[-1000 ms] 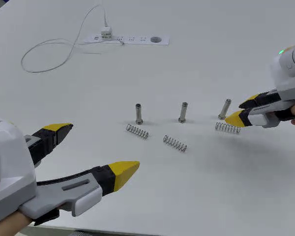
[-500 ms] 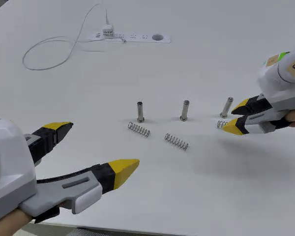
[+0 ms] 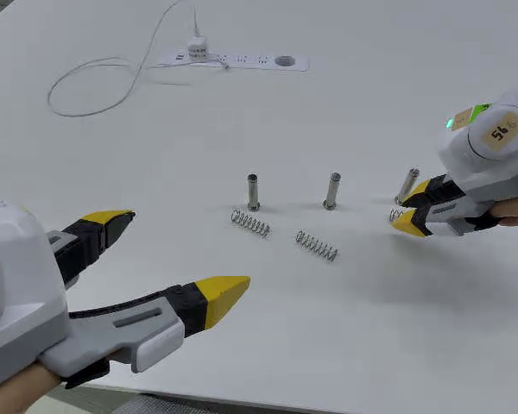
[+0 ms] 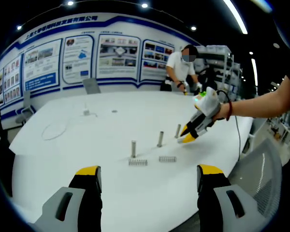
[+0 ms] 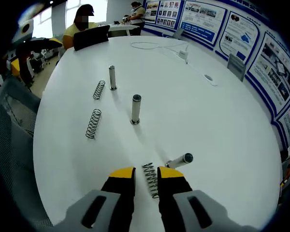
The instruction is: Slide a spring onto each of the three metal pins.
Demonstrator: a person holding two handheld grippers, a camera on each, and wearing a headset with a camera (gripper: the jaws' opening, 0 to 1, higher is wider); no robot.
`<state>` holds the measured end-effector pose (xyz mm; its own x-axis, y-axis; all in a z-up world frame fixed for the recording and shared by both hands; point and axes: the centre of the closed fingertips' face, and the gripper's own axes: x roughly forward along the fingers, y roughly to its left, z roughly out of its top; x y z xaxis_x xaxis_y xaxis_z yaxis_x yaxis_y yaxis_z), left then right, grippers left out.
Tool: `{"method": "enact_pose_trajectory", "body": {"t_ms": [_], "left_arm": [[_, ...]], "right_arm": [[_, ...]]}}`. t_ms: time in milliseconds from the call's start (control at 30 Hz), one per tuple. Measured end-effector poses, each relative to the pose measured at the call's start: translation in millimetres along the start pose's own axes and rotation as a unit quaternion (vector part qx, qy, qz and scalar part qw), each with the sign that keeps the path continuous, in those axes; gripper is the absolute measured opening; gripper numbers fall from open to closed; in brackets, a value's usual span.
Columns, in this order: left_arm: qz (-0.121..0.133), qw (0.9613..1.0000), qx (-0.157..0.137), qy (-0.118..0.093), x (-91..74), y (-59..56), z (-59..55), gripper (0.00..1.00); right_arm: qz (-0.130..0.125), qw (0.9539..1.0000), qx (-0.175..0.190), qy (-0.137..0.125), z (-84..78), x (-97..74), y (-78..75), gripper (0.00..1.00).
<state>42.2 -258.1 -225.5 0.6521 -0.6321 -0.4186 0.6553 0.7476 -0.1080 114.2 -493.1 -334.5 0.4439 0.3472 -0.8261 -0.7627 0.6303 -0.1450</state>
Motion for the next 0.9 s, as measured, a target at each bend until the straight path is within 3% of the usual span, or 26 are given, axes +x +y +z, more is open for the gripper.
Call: {"method": "enact_pose_trajectory", "body": {"t_ms": [900], "left_arm": [[0.004, 1.0000, -0.004, -0.001, -0.2, 4.6, -0.6, 0.82]], "right_arm": [[0.006, 0.9998, -0.016, 0.014, -6.6, 12.9, 0.0, 0.12]]}}
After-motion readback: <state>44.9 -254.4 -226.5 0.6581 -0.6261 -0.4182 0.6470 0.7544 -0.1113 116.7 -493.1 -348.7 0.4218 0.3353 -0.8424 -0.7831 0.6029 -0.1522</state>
